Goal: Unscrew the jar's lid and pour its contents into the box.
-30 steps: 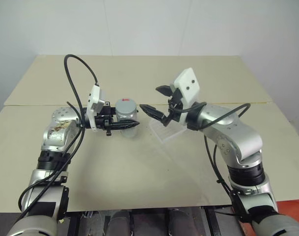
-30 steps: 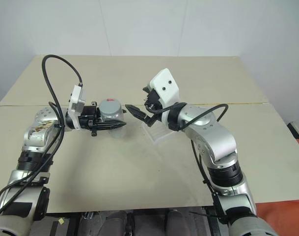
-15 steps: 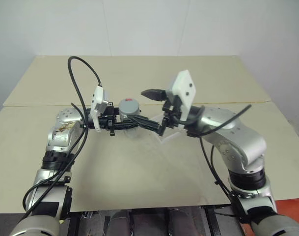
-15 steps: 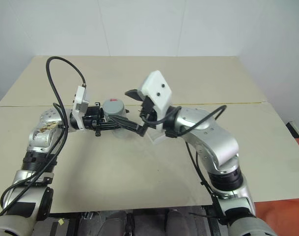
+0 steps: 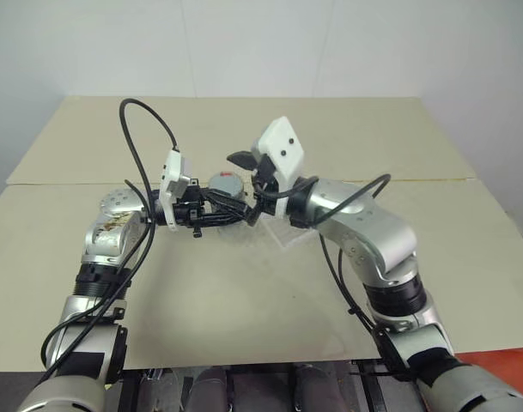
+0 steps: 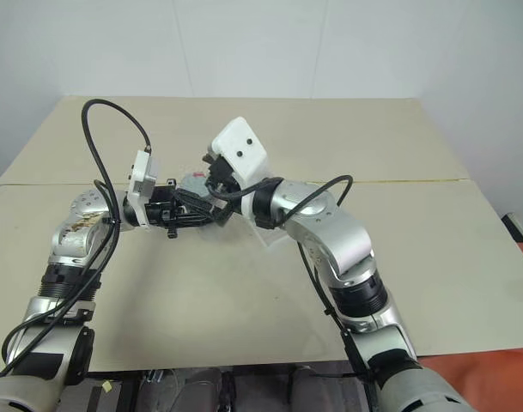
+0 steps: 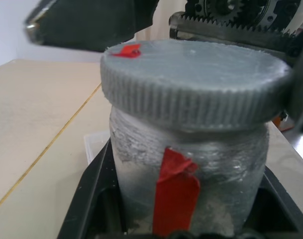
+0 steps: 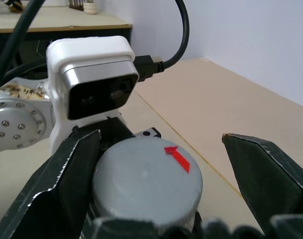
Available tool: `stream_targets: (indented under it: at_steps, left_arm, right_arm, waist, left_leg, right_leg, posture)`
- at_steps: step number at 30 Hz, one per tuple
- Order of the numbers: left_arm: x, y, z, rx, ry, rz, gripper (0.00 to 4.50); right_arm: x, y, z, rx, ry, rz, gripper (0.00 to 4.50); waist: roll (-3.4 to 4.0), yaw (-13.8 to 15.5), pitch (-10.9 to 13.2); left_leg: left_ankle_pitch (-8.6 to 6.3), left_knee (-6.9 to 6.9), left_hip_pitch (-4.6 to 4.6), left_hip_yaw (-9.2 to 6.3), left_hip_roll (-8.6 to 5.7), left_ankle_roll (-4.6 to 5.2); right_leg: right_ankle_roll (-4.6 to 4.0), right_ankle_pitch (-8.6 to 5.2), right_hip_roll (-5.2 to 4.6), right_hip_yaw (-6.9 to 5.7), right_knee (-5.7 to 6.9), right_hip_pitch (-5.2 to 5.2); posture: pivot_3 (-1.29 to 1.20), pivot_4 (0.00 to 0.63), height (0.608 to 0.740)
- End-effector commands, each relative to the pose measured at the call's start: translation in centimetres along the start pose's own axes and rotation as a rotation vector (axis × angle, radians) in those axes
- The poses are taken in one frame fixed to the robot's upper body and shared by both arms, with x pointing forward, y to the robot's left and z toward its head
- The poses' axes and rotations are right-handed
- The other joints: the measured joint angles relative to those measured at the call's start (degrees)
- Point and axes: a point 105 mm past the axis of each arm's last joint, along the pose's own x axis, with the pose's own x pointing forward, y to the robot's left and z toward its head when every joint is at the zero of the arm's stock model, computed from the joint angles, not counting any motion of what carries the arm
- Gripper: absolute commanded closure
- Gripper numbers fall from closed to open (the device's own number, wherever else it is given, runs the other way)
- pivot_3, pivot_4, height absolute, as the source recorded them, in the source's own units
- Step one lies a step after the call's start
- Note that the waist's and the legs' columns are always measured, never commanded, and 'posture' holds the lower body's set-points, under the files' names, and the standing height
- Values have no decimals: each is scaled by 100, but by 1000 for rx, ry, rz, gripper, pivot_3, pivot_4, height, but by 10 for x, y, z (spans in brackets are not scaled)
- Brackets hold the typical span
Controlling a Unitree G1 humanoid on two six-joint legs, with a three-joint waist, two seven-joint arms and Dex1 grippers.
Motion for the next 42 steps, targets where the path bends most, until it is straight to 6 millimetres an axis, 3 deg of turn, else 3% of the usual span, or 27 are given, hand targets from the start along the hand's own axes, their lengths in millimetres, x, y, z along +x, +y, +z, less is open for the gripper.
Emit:
stream_targets:
  at_steps: [1, 13, 42]
  left_arm:
    - [1, 0, 11, 50, -12, -5, 2544]
    - [-2, 0, 10, 46, -9, 4, 2544]
    - [-5, 0, 13, 61, -6, 3, 2544]
  right_arm:
    - [-1, -7, 13, -33, -44, -50, 39]
    - [-18, -9, 4, -41, -11, -50, 39]
    - [-47, -23, 3, -64, 2, -64, 39]
  waist:
    - [0, -1, 0]
    - [0, 1, 0]
    - [0, 6, 0]
  left_leg:
    - [0, 0, 0, 0, 0, 0]
    - [0, 0, 0, -1, 0, 0]
    - [-4, 0, 0, -1, 0, 6]
  right_leg:
    - [0, 0, 0, 0, 0, 0]
    - [0, 0, -1, 0, -1, 0]
    - [0, 0, -1, 1, -2, 1]
  posture:
    - [0, 150, 740]
    - [0, 150, 740]
    - [0, 150, 740]
